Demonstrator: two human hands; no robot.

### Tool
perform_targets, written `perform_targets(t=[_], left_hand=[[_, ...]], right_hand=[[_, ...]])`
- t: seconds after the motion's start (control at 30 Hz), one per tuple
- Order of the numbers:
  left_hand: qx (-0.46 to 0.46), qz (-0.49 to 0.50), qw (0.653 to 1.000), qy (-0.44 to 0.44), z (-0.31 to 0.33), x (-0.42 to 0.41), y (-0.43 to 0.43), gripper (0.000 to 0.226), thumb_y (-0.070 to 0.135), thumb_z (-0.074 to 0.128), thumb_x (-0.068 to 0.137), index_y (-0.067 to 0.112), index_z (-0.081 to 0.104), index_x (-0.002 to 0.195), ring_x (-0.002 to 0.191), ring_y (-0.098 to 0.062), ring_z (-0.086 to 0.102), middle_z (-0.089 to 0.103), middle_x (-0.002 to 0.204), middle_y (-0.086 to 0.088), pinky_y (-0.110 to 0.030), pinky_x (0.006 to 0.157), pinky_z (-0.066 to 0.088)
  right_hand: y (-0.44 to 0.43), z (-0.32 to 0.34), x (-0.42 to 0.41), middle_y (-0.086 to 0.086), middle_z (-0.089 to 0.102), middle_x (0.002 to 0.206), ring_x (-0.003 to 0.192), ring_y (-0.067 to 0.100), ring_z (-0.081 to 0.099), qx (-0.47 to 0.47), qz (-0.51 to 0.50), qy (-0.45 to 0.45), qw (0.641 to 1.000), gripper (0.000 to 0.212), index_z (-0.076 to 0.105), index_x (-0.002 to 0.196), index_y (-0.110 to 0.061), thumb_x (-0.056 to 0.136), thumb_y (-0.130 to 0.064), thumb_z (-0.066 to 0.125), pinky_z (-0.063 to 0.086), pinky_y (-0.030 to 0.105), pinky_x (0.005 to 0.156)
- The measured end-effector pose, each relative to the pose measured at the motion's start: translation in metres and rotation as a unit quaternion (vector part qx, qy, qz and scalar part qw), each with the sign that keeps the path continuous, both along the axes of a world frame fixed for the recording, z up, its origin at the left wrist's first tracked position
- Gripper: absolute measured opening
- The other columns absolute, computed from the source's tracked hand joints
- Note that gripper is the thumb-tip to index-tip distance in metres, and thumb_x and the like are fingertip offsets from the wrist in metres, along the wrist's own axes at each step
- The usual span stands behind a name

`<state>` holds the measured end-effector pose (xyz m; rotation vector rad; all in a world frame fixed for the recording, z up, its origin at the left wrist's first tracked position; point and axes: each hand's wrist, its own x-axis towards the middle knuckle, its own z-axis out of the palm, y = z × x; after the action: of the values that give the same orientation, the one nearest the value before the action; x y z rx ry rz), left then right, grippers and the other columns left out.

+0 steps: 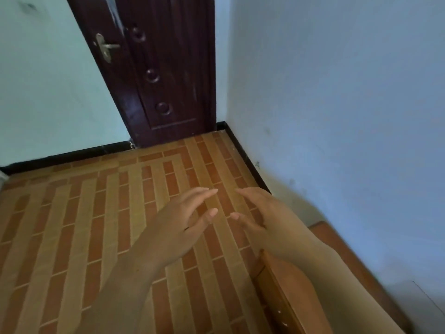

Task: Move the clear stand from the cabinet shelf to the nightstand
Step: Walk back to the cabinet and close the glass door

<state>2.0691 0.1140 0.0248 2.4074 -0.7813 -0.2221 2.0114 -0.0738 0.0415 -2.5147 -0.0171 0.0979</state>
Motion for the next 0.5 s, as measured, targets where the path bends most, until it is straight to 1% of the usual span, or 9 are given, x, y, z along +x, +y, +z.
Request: perform_targets(t=[0.07, 0.13, 0.2, 0.27, 0.33, 0.4, 0.43, 0.47, 0.5], left_hand=[[0.005, 0.024, 1.000, 0.003, -0.001, 0.015, 0.040, 0.047, 0.062, 0.028, 0.087, 0.052, 0.028, 0.133, 0.120, 0.017, 0.016, 0.022, 0.130, 0.036, -0.016, 0.094, 0.018], [0.006, 0.050, 0.999, 0.003, -0.002, 0.029, 0.084, 0.048, 0.063, 0.028, 0.087, 0.052, 0.028, 0.133, 0.120, 0.017, 0.017, 0.022, 0.131, 0.036, -0.018, 0.095, 0.018], [0.006, 0.082, 0.997, 0.003, -0.004, 0.044, 0.129, 0.048, 0.061, 0.029, 0.087, 0.050, 0.029, 0.134, 0.120, 0.016, 0.018, 0.023, 0.132, 0.035, -0.019, 0.097, 0.018], [0.000, 0.117, 0.993, 0.003, -0.003, 0.057, 0.175, 0.049, 0.060, 0.030, 0.087, 0.047, 0.032, 0.134, 0.123, 0.013, 0.021, 0.027, 0.136, 0.030, -0.020, 0.100, 0.020], [-0.001, 0.148, 0.989, -0.006, -0.003, 0.066, 0.216, 0.050, 0.060, 0.030, 0.087, 0.044, 0.034, 0.135, 0.124, 0.012, 0.023, 0.030, 0.138, 0.028, -0.020, 0.100, 0.021], [0.011, 0.189, 0.982, -0.028, -0.005, 0.070, 0.254, 0.050, 0.059, 0.031, 0.088, 0.043, 0.034, 0.135, 0.122, 0.014, 0.022, 0.030, 0.138, 0.029, -0.014, 0.098, 0.019], [0.016, 0.215, 0.976, -0.033, -0.005, 0.072, 0.273, 0.048, 0.058, 0.032, 0.089, 0.044, 0.034, 0.134, 0.120, 0.016, 0.021, 0.028, 0.136, 0.031, -0.006, 0.094, 0.016], [0.018, 0.242, 0.970, -0.031, -0.004, 0.073, 0.292, 0.047, 0.056, 0.033, 0.089, 0.044, 0.033, 0.134, 0.117, 0.017, 0.020, 0.026, 0.133, 0.033, 0.000, 0.089, 0.015], [0.015, 0.266, 0.963, -0.030, -0.004, 0.074, 0.309, 0.046, 0.054, 0.034, 0.089, 0.044, 0.034, 0.134, 0.115, 0.018, 0.022, 0.026, 0.131, 0.033, 0.004, 0.085, 0.015]], right_hand=[[0.033, -0.002, 0.023, -0.017, 0.032, 0.147, 0.130, 0.004, 0.035, -0.011, 0.024, 0.003, 1.000, 0.058, 0.027, 0.138, -0.041, 0.085, -0.060, 0.042, 0.032, 0.029, 0.107], [0.069, -0.003, 0.048, -0.020, 0.030, 0.147, 0.130, 0.001, 0.033, -0.019, 0.048, 0.008, 0.999, 0.057, 0.026, 0.138, -0.043, 0.086, -0.060, 0.043, 0.027, 0.023, 0.102], [0.108, -0.002, 0.075, -0.020, 0.029, 0.148, 0.132, 0.003, 0.032, -0.015, 0.076, 0.014, 0.997, 0.057, 0.025, 0.138, -0.044, 0.086, -0.058, 0.044, 0.026, 0.025, 0.102], [0.151, -0.001, 0.103, -0.020, 0.029, 0.148, 0.133, 0.004, 0.031, -0.013, 0.113, 0.017, 0.993, 0.056, 0.025, 0.138, -0.043, 0.087, -0.055, 0.045, 0.024, 0.024, 0.101], [0.191, -0.002, 0.127, -0.020, 0.029, 0.148, 0.133, 0.004, 0.030, -0.011, 0.151, 0.005, 0.988, 0.055, 0.025, 0.138, -0.043, 0.088, -0.055, 0.044, 0.023, 0.024, 0.100], [0.231, -0.001, 0.147, -0.021, 0.030, 0.147, 0.132, 0.002, 0.030, -0.001, 0.193, 0.000, 0.981, 0.053, 0.027, 0.136, -0.044, 0.088, -0.055, 0.044, 0.025, 0.024, 0.101], [0.251, -0.002, 0.158, -0.021, 0.031, 0.146, 0.130, -0.001, 0.030, 0.007, 0.219, 0.001, 0.976, 0.052, 0.028, 0.136, -0.045, 0.088, -0.053, 0.045, 0.025, 0.023, 0.101], [0.271, -0.001, 0.169, -0.021, 0.032, 0.145, 0.126, -0.005, 0.029, 0.013, 0.246, 0.000, 0.969, 0.051, 0.028, 0.135, -0.045, 0.088, -0.052, 0.045, 0.026, 0.021, 0.100], [0.289, 0.000, 0.180, -0.022, 0.033, 0.144, 0.121, -0.009, 0.027, 0.015, 0.273, -0.004, 0.962, 0.050, 0.029, 0.135, -0.045, 0.088, -0.052, 0.045, 0.024, 0.017, 0.098]])
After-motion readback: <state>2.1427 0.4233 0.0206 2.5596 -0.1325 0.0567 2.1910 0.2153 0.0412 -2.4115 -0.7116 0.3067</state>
